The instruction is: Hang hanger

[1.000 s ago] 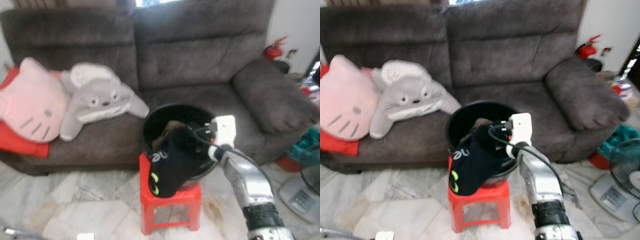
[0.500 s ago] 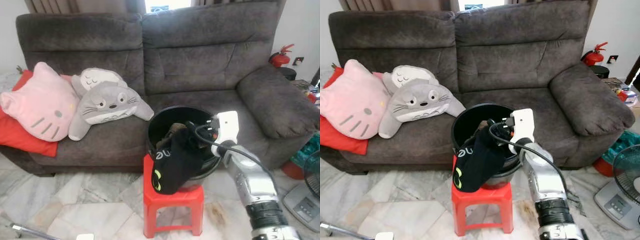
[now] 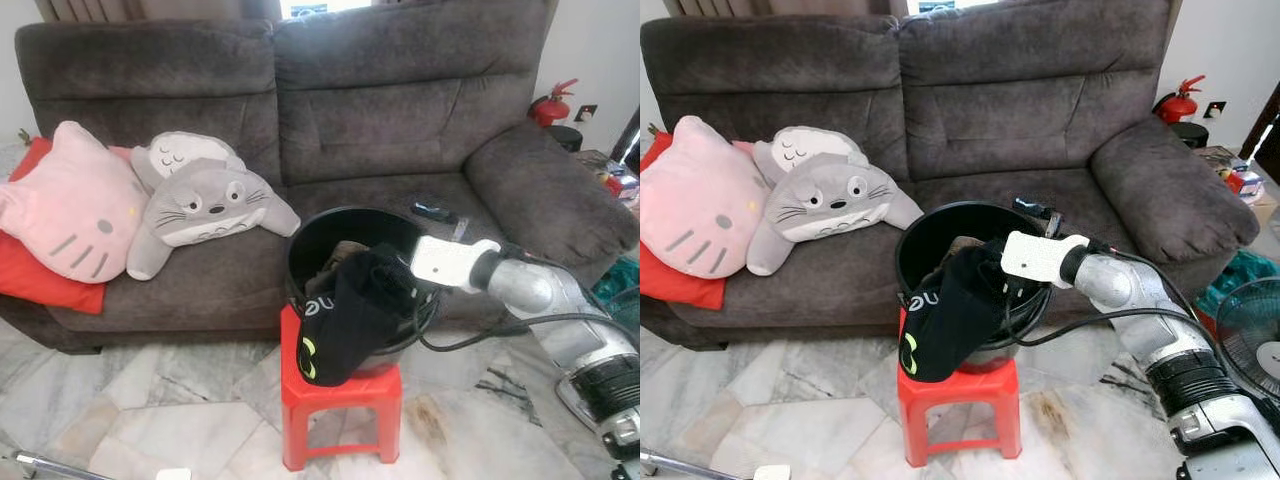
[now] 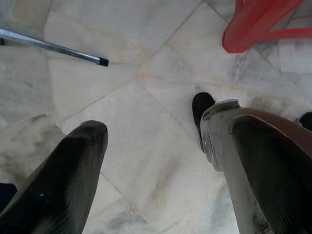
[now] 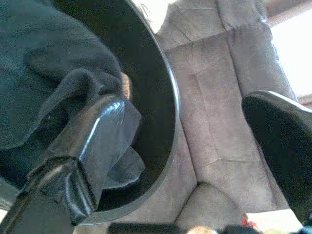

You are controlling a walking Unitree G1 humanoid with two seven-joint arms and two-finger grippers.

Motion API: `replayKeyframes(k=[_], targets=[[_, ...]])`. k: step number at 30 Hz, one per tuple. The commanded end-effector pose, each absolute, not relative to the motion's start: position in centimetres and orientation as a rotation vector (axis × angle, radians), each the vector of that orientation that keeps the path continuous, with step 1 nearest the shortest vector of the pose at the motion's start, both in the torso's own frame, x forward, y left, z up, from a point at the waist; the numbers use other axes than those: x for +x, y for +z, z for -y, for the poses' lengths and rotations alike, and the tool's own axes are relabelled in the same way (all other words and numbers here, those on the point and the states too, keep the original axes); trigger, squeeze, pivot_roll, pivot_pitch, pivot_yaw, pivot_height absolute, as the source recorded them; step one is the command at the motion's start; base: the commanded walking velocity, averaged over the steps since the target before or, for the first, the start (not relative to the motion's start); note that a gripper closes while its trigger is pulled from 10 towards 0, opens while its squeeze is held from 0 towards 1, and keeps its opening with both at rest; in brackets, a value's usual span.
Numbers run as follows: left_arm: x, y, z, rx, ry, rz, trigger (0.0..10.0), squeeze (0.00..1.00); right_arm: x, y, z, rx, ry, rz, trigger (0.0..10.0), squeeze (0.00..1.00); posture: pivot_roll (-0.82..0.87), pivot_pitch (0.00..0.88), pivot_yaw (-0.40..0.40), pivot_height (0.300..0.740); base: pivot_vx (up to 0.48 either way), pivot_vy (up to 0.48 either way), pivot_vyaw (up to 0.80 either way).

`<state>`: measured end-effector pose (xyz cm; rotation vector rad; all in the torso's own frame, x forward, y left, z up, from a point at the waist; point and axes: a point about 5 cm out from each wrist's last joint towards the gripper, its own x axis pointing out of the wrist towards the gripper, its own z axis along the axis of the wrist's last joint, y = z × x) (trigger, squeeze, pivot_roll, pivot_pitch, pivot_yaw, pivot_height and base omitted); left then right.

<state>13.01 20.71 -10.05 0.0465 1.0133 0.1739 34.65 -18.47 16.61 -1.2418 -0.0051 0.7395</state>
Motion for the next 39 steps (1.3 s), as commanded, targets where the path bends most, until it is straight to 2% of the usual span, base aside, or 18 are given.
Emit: replayKeyframes(k=[1,4,12,16,18,20,22,24,26,36,39], targets=[[11.8,-10.4,-20.8,0.049,0.189,-1.041,10.0,0.0,34.3,15.9,17.3,-1.373,0.958,0.008,10.0,0.0,-0.25,0.0,0.089,0.74,0.0,0.0,0.0],[12.0,-10.4,-20.9,0.048,0.194,-1.038,10.0,0.0,33.9,14.6,16.9,-1.447,1.084,0.004,10.0,0.0,-0.24,0.0,0.091,0.74,0.0,0.0,0.0],[12.1,-10.3,-20.9,0.045,0.2,-1.035,10.0,0.0,34.0,13.9,16.7,-1.557,1.226,-0.004,10.0,0.0,-0.24,0.0,0.09,0.74,0.0,0.0,0.0],[12.5,-10.1,-21.3,0.041,0.21,-1.023,10.0,0.0,34.9,14.9,16.7,-1.54,1.177,0.033,10.0,0.0,-0.24,0.0,0.09,0.74,0.0,0.0,0.0],[12.7,-9.9,-21.9,0.039,0.22,-1.013,10.0,0.0,36.1,16.8,16.5,-1.38,0.988,0.11,10.0,0.0,-0.23,0.0,0.079,0.74,0.0,0.0,0.0],[12.7,-9.9,-22.0,0.039,0.221,-1.012,10.0,0.0,36.4,17.3,16.6,-1.329,0.937,0.129,10.0,0.0,-0.23,0.0,0.079,0.74,0.0,0.0,0.0],[12.7,-9.9,-22.2,0.039,0.222,-1.012,10.0,0.0,36.8,18.2,16.8,-1.132,0.789,0.187,10.0,0.0,-0.23,0.0,0.082,0.74,0.0,0.0,0.0],[12.7,-9.9,-22.2,0.039,0.221,-1.012,10.0,0.0,36.7,18.1,16.8,-1.063,0.77,0.205,10.0,0.0,-0.23,0.0,0.083,0.74,0.0,0.0,0.0],[12.7,-9.8,-22.4,0.043,0.217,-1.012,10.0,0.0,35.9,17.4,16.3,-0.918,0.744,0.241,10.0,0.0,-0.23,0.0,0.089,0.74,0.0,0.0,0.0],[12.7,-9.8,-22.5,0.044,0.215,-1.013,10.0,0.0,35.5,17.2,16.1,-0.851,0.74,0.245,10.0,0.0,-0.23,0.0,0.091,0.74,0.0,0.0,0.0],[12.5,-9.9,-22.5,0.048,0.2,-1.016,10.0,0.0,35.2,17.4,16.1,-0.764,0.694,0.256,10.0,0.0,-0.23,0.0,0.091,0.74,0.0,0.0,0.0]])
